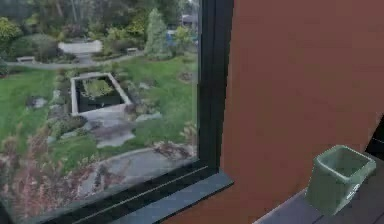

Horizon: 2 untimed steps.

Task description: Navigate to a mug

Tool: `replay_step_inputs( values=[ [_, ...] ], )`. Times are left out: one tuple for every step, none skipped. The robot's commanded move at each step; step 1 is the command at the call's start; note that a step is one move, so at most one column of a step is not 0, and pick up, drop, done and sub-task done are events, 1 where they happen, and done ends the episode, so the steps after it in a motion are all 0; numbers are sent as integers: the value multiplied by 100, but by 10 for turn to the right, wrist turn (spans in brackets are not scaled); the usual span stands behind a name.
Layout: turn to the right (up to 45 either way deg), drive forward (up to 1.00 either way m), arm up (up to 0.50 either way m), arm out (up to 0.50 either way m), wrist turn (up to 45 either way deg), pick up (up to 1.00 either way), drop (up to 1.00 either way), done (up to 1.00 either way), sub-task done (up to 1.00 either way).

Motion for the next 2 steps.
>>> replay_step_inputs(
  values=[
    [450,0,0,0,0,0,0,0,0],
    [450,0,0,0,0,0,0,0,0]
  ],
)
